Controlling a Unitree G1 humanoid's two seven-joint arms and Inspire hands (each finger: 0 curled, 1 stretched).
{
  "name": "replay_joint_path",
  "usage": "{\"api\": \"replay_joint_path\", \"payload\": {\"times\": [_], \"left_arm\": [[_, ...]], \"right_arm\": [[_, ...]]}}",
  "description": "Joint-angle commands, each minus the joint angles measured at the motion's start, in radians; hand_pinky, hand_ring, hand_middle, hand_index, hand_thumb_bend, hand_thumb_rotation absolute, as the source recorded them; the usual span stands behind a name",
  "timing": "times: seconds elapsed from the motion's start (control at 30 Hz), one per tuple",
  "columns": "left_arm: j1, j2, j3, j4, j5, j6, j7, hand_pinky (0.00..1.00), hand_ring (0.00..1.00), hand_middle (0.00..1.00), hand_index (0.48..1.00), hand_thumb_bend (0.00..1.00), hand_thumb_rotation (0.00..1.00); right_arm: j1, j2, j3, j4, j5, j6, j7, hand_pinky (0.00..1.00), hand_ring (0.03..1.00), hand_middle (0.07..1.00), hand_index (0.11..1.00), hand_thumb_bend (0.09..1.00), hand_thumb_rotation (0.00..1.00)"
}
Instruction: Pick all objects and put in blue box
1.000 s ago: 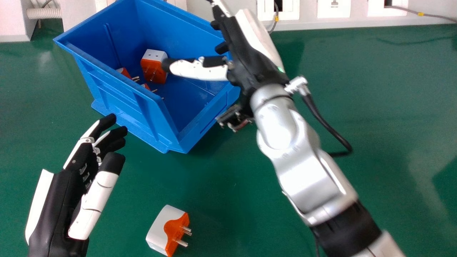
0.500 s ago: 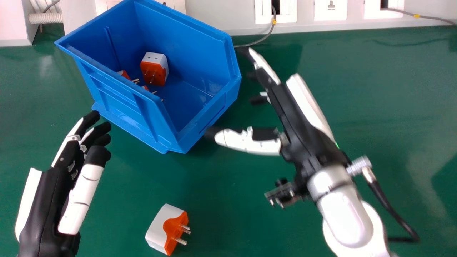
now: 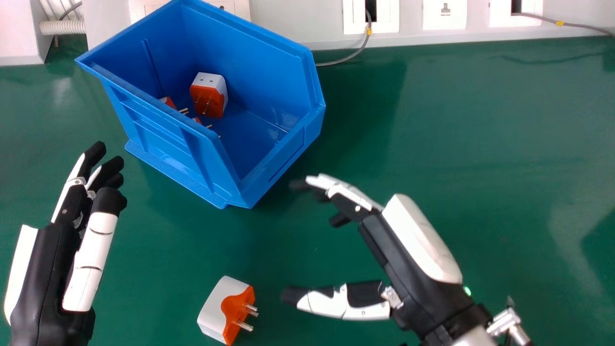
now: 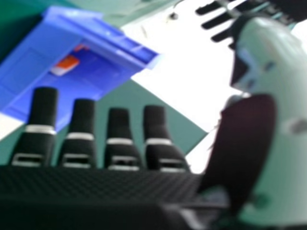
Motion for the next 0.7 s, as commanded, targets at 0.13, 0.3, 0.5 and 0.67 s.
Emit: {"api": "replay_joint_path", "payload": {"times": [0.13, 0.3, 0.5, 0.67], "left_arm": [[-0.010, 0.006, 0.003, -0.007, -0.002, -0.014, 0.004, 0.90, 0.93, 0.93, 0.946, 0.73, 0.91], [-0.008, 0.005, -0.003, -0.019, 0.000, -0.005, 0.004, 0.90, 0.93, 0.93, 0.948, 0.73, 0.91], [-0.007, 0.007, -0.002, -0.022, -0.006, -0.001, 0.001, 0.90, 0.93, 0.93, 0.948, 0.71, 0.91], [-0.007, 0.009, 0.001, -0.036, -0.011, 0.015, 0.001, 0.90, 0.93, 0.93, 0.948, 0.69, 0.92]], "right_arm": [[0.018, -0.044, 0.011, 0.013, -0.019, -0.081, 0.040, 0.63, 0.762, 0.810, 0.769, 0.501, 0.23], [0.000, -0.061, 0.016, 0.018, -0.024, -0.107, 0.081, 0.61, 0.747, 0.797, 0.755, 0.501, 0.23], [-0.045, -0.081, 0.035, 0.028, -0.030, -0.134, 0.151, 0.60, 0.740, 0.773, 0.735, 0.506, 0.23], [-0.128, -0.067, 0.068, 0.069, -0.026, -0.146, 0.213, 0.59, 0.722, 0.746, 0.713, 0.502, 0.22]]}}
